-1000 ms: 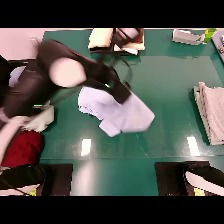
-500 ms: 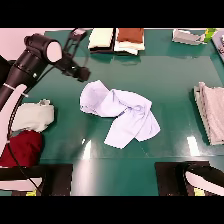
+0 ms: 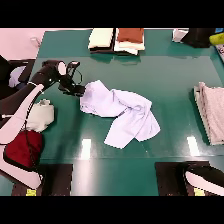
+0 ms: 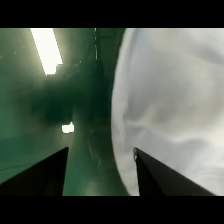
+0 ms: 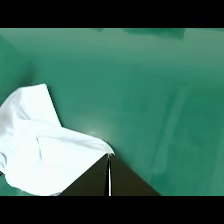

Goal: Fold the shirts.

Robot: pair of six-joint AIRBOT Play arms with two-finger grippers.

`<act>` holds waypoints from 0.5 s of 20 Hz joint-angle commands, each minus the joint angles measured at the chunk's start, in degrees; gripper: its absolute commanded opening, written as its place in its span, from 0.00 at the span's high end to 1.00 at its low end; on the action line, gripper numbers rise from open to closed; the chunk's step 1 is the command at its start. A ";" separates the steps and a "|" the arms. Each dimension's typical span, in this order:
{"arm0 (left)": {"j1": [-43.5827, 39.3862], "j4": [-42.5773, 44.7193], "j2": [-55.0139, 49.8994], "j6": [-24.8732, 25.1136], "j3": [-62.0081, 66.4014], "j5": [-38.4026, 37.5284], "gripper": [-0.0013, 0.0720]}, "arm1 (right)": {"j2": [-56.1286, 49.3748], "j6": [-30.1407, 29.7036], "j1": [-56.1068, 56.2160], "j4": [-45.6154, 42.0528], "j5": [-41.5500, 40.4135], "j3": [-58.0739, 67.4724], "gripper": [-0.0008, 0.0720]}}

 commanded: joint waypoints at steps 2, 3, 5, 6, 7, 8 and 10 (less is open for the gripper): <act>0.35 -6.71 -2.45 0.17 -0.46 3.56 0.31 | 0.02 0.04 0.09 0.20 -2.71 -6.36 0.96; 0.31 -8.09 -2.45 1.11 -0.46 3.72 0.31 | 0.04 0.04 0.09 0.46 -3.32 -7.30 0.96; -0.04 -9.73 -2.45 2.19 -0.44 3.69 0.31 | 0.04 0.02 0.09 0.39 -3.72 -8.94 0.96; -0.17 -9.86 -2.45 2.62 -0.44 3.72 0.52 | 0.04 0.02 0.09 0.44 -3.76 -9.75 0.96; -0.15 -10.10 -2.45 2.95 -0.26 3.45 0.85 | 0.07 0.02 0.09 0.39 -3.58 -10.69 0.96; -0.15 -9.99 -2.43 3.43 0.37 2.75 0.94 | 0.52 0.02 -0.07 0.26 -3.21 -12.26 0.96; 0.37 -8.41 -2.43 5.20 3.82 -1.05 0.95 | 2.69 0.02 -0.87 0.24 -2.67 -17.99 0.96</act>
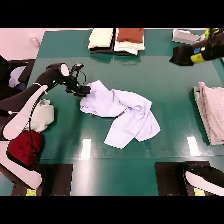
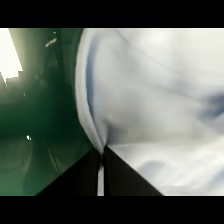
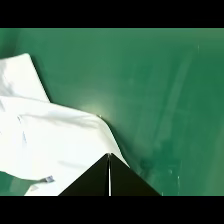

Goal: Fold the shirts.

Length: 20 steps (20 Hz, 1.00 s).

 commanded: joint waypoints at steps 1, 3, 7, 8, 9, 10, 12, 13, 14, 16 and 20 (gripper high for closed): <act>0.35 1.40 0.11 3.06 4.92 -4.50 0.95 | 3.19 0.04 -1.60 -0.13 1.16 -9.77 0.96; 0.35 3.34 0.11 3.06 8.39 -6.73 0.95 | 6.29 0.04 -3.72 -0.15 2.14 -19.61 0.96; 0.35 3.06 0.11 3.02 10.38 -7.02 0.95 | 8.81 0.04 -6.25 -0.04 2.10 -38.45 0.38; 0.35 3.06 0.11 3.02 10.38 -7.13 0.95 | 8.72 0.07 -6.12 0.15 1.07 -42.40 0.37; 0.35 3.08 0.11 3.02 10.38 -7.30 0.95 | 8.59 0.55 -5.51 0.11 -0.63 -45.57 0.37; 0.35 3.10 0.11 3.02 10.38 -7.34 0.95 | 7.93 0.76 -4.63 0.13 -2.64 -48.19 0.37; 0.35 3.08 0.11 3.02 10.38 -7.37 0.95 | 5.55 1.14 -2.56 1.33 -5.31 -51.21 0.37; 0.35 3.10 0.11 3.02 10.38 -7.52 0.95 | 3.93 1.11 -1.66 2.78 -6.78 -51.87 0.37; 0.35 3.10 0.11 3.02 10.38 -7.56 0.95 | 2.19 1.14 -0.74 3.74 -8.28 -52.02 0.37; 0.35 3.10 0.11 3.02 10.38 -7.63 0.95 | -0.31 1.29 1.01 4.57 -10.97 -52.00 0.38; 0.35 3.26 0.13 3.02 10.40 -7.82 0.95 | -1.68 1.25 1.60 4.09 -12.83 -51.95 0.84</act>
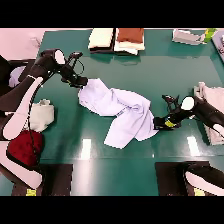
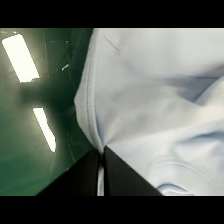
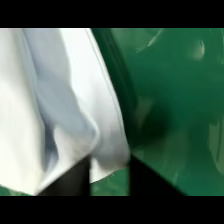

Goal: Fold the shirts.

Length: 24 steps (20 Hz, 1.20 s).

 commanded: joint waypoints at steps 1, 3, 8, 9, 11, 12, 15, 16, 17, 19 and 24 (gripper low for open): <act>0.04 0.26 0.28 -0.02 0.04 -0.09 0.95 | -0.48 0.00 0.83 -0.33 -3.91 -0.55 0.97; 0.04 0.96 2.49 -0.09 0.26 1.42 0.95 | 2.89 0.02 -0.35 -0.81 -4.83 1.25 0.97; 0.04 7.85 16.26 -0.20 5.68 5.03 0.95 | 14.12 -0.70 -8.92 -8.13 0.35 18.69 0.97; 0.04 8.96 19.67 -0.09 7.54 5.33 0.95 | 16.17 -1.55 -11.04 -8.11 0.94 23.78 0.97; 0.04 9.46 27.08 0.00 11.61 5.88 0.95 | 19.26 -3.23 -14.34 -7.67 1.70 33.64 0.97; 0.04 9.44 30.97 0.00 13.49 6.38 0.95 | 20.31 -3.37 -15.82 -7.72 2.43 39.23 0.97; 0.04 9.40 41.44 -0.04 17.51 8.70 0.95 | 21.57 -4.28 -18.27 -7.72 5.40 54.21 0.97; 0.04 9.40 44.68 -0.07 18.53 9.44 0.95 | 21.55 -4.63 -18.73 -7.72 6.54 58.86 0.97; 0.04 9.38 47.25 -0.07 19.32 10.16 0.95 | 21.46 -5.05 -19.15 -7.69 7.28 62.97 0.97; 0.04 9.31 51.63 -0.33 19.91 11.93 0.95 | 21.31 -5.18 -19.50 -7.78 7.80 69.16 0.97; 0.04 7.61 55.32 -0.48 19.87 13.70 0.95 | 17.25 -5.20 -19.50 -7.89 9.49 82.23 0.97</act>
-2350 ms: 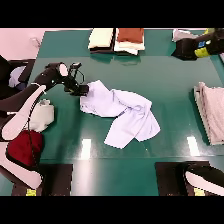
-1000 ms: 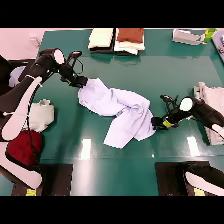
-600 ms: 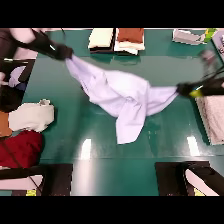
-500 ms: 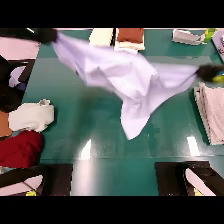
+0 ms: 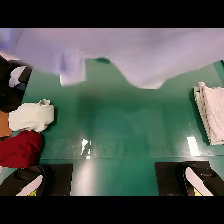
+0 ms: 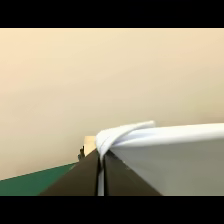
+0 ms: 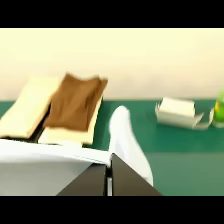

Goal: Fold the shirts.

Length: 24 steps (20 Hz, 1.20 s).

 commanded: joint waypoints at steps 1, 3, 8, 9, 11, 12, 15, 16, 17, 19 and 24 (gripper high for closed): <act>0.07 -0.87 1.97 -0.11 0.37 0.94 0.95 | -4.02 -0.11 -0.26 -0.24 2.51 10.12 0.97; 0.07 -0.79 0.15 -0.09 -0.13 -0.72 0.95 | -7.23 -0.11 -0.26 0.09 3.45 11.98 0.97; 0.07 -0.55 -11.32 -0.09 -8.11 -10.21 0.95 | -14.62 -0.11 2.54 1.68 2.62 1.07 0.97; 0.07 -0.55 -14.71 -0.11 -10.91 -11.41 0.95 | -17.29 -0.17 4.09 1.53 2.62 -1.51 0.97; 0.07 -0.55 -22.14 -0.11 -17.38 -10.95 0.95 | -23.26 -0.72 6.45 1.51 2.40 -6.21 0.97; 0.09 -0.33 -26.01 -0.11 -20.48 -9.46 0.95 | -26.58 -0.72 7.52 1.20 1.95 -8.61 0.97; 0.09 2.93 -36.92 -0.11 -25.07 -4.55 0.95 | -35.30 -0.68 9.92 1.16 -1.70 -14.56 0.97; 0.09 3.93 -39.91 -0.11 -25.09 -3.93 0.95 | -37.90 -0.66 10.71 1.22 -3.28 -15.63 0.97; 0.09 4.28 -42.49 -0.09 -25.09 -3.26 0.95 | -40.02 -0.66 11.34 1.22 -4.55 -16.06 0.97; 0.33 4.24 -45.51 -0.24 -25.07 -2.23 0.95 | -43.74 -0.66 11.78 1.75 -6.12 -16.04 0.97; 3.02 4.00 -45.77 -2.58 -23.65 -3.76 0.36 | -45.99 -0.59 11.98 1.79 -5.88 -15.34 0.53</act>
